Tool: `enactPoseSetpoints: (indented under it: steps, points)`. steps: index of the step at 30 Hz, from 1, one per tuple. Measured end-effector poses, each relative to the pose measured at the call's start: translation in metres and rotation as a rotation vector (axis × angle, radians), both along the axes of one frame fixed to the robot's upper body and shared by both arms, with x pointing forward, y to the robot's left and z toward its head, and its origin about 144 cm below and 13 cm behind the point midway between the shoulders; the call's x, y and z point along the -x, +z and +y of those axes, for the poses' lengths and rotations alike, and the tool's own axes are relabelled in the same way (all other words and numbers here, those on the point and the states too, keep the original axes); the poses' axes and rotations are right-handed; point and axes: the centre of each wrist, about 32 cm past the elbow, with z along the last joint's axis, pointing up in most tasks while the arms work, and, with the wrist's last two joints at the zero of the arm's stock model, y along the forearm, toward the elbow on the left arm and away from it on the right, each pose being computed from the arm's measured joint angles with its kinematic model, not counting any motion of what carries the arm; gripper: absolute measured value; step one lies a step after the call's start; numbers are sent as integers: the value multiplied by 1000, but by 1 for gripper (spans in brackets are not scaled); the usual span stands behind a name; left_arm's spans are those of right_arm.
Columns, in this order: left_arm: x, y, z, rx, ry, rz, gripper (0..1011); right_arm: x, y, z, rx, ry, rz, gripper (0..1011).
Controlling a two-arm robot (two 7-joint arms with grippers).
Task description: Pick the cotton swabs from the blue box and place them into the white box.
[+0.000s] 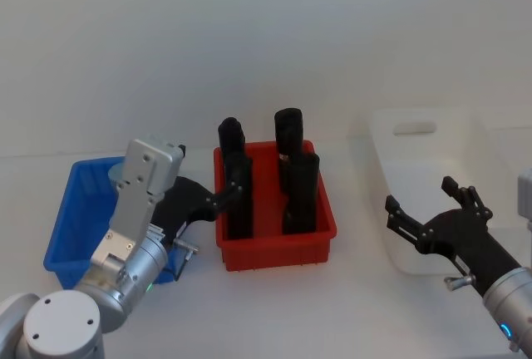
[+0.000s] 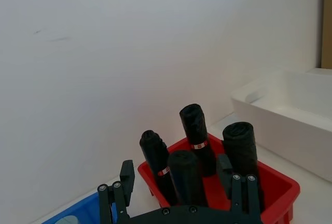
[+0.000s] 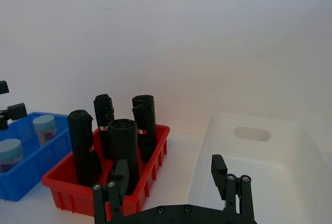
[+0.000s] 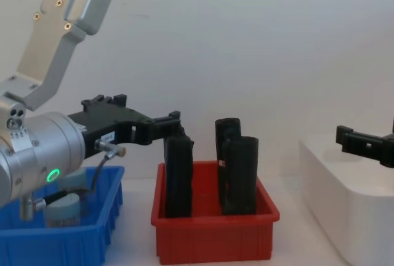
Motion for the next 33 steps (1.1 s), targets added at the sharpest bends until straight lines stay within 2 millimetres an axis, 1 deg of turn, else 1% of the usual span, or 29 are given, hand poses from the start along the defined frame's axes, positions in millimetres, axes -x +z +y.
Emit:
enactPoseSetpoints:
  steps: [12, 16, 23, 33]
  points:
    - [-24, 2, 25, 23, 66, 75, 1004, 0, 0, 0, 0, 0, 0, 1002]
    - [-28, 1, 31, 31, 82, 101, 1004, 0, 0, 0, 0, 0, 0, 1002]
    - [-37, -1, 47, 56, 128, 170, 1004, 0, 0, 0, 0, 0, 0, 1002]
    - [-42, -6, 67, 81, 183, 245, 1004, 0, 0, 0, 0, 0, 0, 1002]
